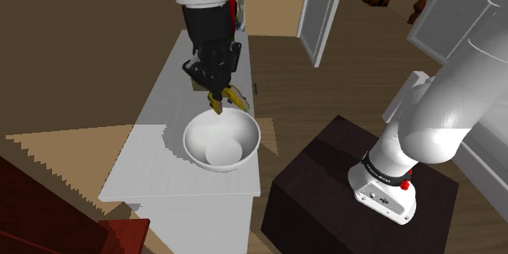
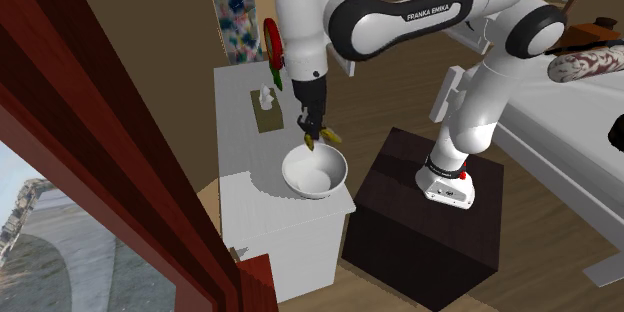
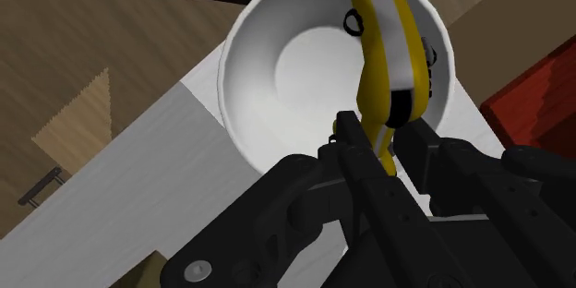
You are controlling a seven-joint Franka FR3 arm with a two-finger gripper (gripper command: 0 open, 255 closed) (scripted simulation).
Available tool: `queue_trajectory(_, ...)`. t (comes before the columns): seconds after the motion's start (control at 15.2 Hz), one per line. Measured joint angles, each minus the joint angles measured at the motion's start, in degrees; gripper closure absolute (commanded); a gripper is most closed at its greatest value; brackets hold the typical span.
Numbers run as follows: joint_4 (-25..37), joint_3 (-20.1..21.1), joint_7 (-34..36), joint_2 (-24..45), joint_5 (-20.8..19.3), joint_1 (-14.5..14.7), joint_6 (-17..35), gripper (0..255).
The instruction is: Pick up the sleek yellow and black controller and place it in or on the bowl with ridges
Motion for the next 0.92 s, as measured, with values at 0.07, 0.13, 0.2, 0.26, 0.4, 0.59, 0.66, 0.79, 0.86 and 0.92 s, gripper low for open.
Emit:
queue_trajectory(0.07,-0.8,0.0,0.0,-0.4,0.2,0.1,0.4,255)
queue_trajectory(0.13,-1.6,0.1,0.1,-0.6,0.4,0.1,1.1,255)
queue_trajectory(0.2,-2.5,0.1,0.0,-0.8,0.5,0.2,1.8,255)
queue_trajectory(0.26,-3.2,0.1,-0.1,-0.9,0.5,0.2,2.4,255)
queue_trajectory(0.4,-5.0,0.1,-0.3,-1.0,0.6,0.2,4.0,255)
queue_trajectory(0.59,-7.2,0.2,-0.5,-1.1,0.7,0.3,6.2,255)
queue_trajectory(0.66,-8.0,0.2,-0.6,-1.2,0.8,0.3,6.9,255)
queue_trajectory(0.79,-9.5,0.3,-0.7,-1.1,0.8,0.3,8.4,255)
queue_trajectory(0.86,-10.0,0.3,-0.8,-0.9,0.7,0.3,9.1,255)
queue_trajectory(0.92,-10.5,0.4,-0.7,-0.5,0.5,0.3,10.0,255)
